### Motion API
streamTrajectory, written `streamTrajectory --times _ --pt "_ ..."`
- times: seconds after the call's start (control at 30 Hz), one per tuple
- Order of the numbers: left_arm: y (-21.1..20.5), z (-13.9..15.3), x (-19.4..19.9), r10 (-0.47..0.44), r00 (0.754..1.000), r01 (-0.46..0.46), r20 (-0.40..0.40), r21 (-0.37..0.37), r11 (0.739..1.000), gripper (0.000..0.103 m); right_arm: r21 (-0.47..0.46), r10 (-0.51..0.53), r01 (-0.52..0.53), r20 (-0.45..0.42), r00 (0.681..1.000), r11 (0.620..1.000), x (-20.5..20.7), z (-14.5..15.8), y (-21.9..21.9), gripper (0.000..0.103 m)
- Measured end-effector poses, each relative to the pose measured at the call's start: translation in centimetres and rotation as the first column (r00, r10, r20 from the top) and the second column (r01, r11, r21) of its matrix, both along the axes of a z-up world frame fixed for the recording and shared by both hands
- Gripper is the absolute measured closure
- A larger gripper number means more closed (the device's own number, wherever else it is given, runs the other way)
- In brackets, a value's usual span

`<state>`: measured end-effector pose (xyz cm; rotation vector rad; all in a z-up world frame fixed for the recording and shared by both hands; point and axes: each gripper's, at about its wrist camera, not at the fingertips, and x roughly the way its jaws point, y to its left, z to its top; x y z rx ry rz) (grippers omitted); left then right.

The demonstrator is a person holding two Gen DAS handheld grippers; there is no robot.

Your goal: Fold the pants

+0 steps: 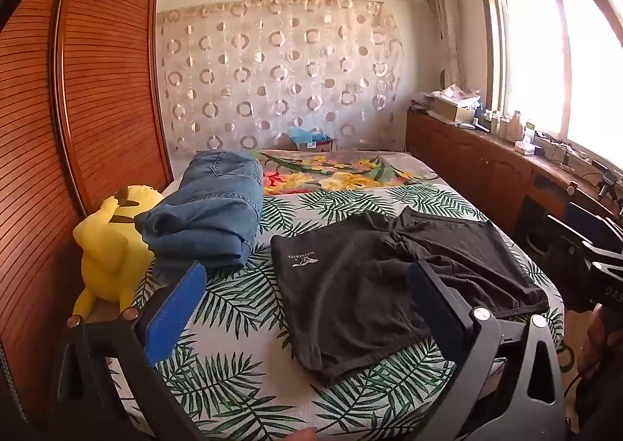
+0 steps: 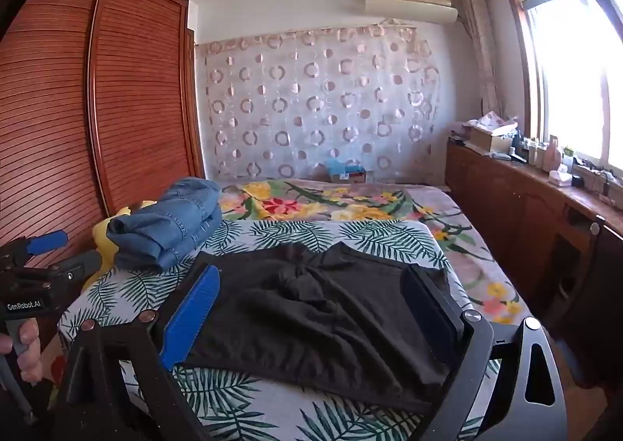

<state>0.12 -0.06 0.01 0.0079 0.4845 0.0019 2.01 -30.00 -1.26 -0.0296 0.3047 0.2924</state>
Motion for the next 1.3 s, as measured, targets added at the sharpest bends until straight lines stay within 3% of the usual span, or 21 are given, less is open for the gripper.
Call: streamTrajectory --times 1.3 --pt "0.3 0.9 -0.1 0.004 1.0 -0.004 0.026 0.009 1.0 0.0 0.009 0.011 -0.011 0.005 1.0 1.0 -0.2 0.1 0.0 0.008"
